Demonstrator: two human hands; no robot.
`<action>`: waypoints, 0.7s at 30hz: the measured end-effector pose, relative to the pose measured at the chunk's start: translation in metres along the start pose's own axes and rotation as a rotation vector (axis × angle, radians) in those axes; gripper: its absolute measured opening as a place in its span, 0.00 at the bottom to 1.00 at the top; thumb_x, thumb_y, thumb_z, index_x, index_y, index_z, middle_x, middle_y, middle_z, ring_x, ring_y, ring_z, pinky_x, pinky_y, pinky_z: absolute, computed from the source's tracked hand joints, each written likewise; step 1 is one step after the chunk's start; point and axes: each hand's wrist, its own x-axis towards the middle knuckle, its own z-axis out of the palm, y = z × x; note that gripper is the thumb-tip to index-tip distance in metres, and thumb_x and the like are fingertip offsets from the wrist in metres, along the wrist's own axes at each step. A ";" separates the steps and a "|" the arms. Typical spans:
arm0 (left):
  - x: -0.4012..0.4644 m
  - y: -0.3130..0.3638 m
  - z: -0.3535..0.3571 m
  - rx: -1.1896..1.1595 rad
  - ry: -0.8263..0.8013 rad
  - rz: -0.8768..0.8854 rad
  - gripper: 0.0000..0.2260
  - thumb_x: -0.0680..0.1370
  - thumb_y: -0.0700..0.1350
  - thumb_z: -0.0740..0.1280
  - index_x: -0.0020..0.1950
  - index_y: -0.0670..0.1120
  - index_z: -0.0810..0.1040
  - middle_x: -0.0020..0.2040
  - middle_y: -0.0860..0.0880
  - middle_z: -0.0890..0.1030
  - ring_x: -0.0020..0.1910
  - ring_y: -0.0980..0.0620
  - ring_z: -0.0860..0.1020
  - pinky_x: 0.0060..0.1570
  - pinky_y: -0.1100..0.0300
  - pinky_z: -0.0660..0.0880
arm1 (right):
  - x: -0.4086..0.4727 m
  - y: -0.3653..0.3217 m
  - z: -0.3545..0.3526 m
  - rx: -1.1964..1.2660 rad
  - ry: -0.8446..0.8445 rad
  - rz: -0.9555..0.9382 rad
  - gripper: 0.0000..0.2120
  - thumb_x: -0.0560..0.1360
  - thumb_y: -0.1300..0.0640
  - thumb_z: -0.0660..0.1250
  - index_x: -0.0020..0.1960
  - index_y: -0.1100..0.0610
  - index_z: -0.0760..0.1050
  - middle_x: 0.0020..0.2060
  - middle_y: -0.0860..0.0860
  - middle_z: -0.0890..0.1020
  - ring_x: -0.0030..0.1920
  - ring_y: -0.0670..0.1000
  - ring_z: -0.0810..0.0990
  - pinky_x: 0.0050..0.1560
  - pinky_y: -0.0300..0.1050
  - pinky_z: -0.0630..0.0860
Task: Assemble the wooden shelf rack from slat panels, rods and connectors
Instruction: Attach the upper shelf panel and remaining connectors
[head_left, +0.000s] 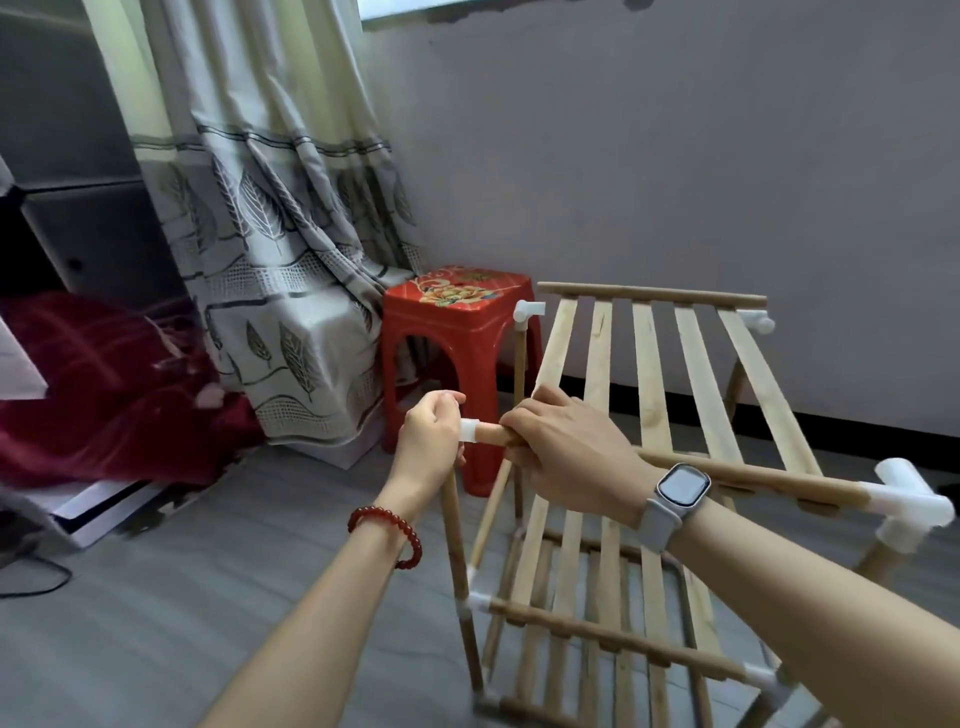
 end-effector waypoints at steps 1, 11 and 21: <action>-0.001 0.001 0.000 0.021 -0.014 0.009 0.12 0.82 0.45 0.53 0.52 0.47 0.75 0.28 0.50 0.73 0.23 0.57 0.71 0.32 0.57 0.72 | 0.000 -0.001 -0.002 0.021 -0.004 0.008 0.11 0.79 0.52 0.57 0.59 0.52 0.72 0.52 0.46 0.77 0.56 0.48 0.68 0.48 0.45 0.72; -0.014 0.012 0.000 -0.040 -0.239 -0.102 0.11 0.81 0.46 0.56 0.59 0.46 0.73 0.42 0.47 0.78 0.29 0.56 0.75 0.30 0.61 0.73 | -0.025 0.002 -0.013 0.114 0.095 0.090 0.16 0.76 0.43 0.61 0.56 0.55 0.70 0.51 0.49 0.70 0.44 0.47 0.69 0.37 0.43 0.75; -0.017 0.020 0.004 -0.207 -0.292 -0.214 0.11 0.78 0.42 0.60 0.36 0.43 0.71 0.23 0.49 0.72 0.22 0.53 0.69 0.31 0.57 0.70 | -0.045 0.014 -0.013 -0.103 0.103 0.043 0.14 0.79 0.43 0.55 0.53 0.53 0.70 0.38 0.46 0.69 0.39 0.46 0.61 0.39 0.40 0.54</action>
